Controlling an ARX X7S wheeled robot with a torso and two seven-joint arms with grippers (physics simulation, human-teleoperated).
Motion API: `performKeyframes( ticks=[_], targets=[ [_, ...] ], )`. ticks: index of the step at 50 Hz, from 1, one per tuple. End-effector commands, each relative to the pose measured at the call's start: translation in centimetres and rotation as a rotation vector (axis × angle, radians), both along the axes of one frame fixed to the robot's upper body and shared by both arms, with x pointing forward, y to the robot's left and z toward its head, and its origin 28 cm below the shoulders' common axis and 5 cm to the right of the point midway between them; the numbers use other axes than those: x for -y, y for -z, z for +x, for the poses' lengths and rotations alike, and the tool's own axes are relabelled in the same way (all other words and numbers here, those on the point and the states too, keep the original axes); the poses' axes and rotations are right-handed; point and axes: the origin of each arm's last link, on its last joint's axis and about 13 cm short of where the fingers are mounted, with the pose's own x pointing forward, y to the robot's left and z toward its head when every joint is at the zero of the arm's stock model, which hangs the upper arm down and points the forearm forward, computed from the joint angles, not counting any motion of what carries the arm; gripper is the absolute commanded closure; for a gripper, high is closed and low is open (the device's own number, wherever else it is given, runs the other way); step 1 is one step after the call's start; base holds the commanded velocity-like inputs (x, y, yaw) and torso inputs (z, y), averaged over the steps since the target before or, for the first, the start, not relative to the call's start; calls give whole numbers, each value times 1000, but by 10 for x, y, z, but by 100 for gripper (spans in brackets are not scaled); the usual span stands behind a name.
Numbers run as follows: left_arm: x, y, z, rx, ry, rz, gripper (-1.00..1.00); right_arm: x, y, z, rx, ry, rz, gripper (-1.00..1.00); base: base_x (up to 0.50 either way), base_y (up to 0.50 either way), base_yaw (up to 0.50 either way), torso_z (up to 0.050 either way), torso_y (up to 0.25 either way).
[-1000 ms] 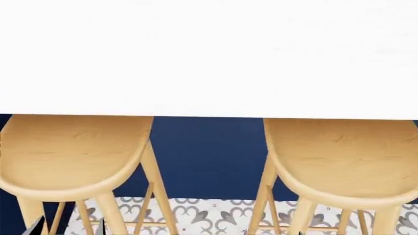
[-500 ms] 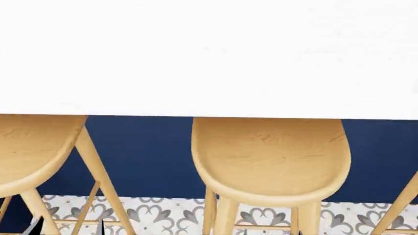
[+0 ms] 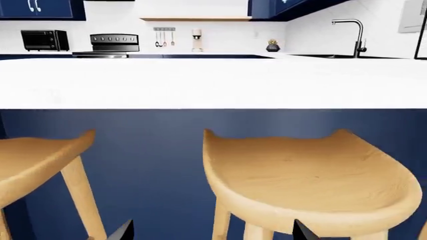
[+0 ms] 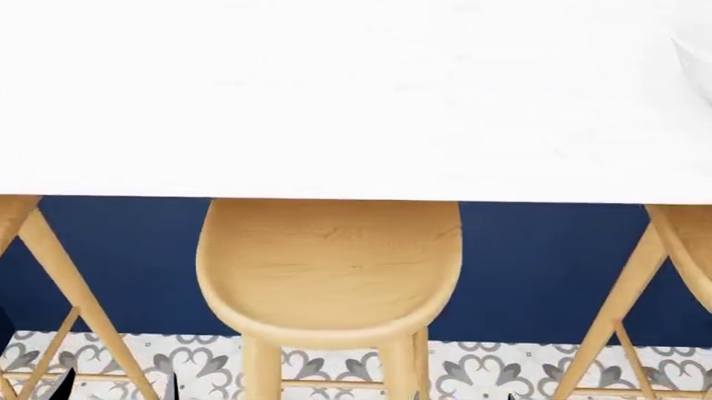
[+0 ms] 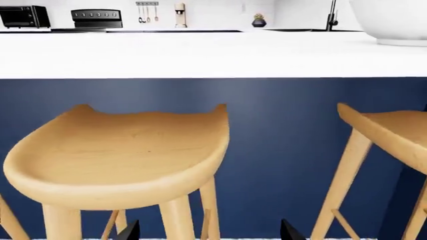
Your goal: Place the cup inside the bowl on the dining table and move the bowl to any counter.
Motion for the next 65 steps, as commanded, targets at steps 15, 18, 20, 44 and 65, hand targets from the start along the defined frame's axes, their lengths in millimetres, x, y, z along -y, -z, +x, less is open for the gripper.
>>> performKeyframes(
  ticks=[15, 18, 20, 44, 65],
  targets=[
    [-2, 0, -1, 2, -1, 0, -100, 0, 0, 0, 6, -9, -7, -100, 163, -500, 0, 0, 0],
    [-2, 0, -1, 2, -2, 0, -100, 0, 0, 0, 7, -10, -7, -100, 206, -500, 0, 0, 0],
    [-2, 0, -1, 2, -2, 0, -100, 0, 0, 0, 6, -10, -8, -100, 206, -500, 0, 0, 0],
    [0, 0, 0, 1, -3, 0, -100, 0, 0, 0, 1, -6, -1, -100, 18, -500, 0, 0, 0],
    [-2, 0, -1, 2, -4, -1, -100, 0, 0, 0, 1, -6, -3, -100, -1, -500, 0, 0, 0]
  ],
)
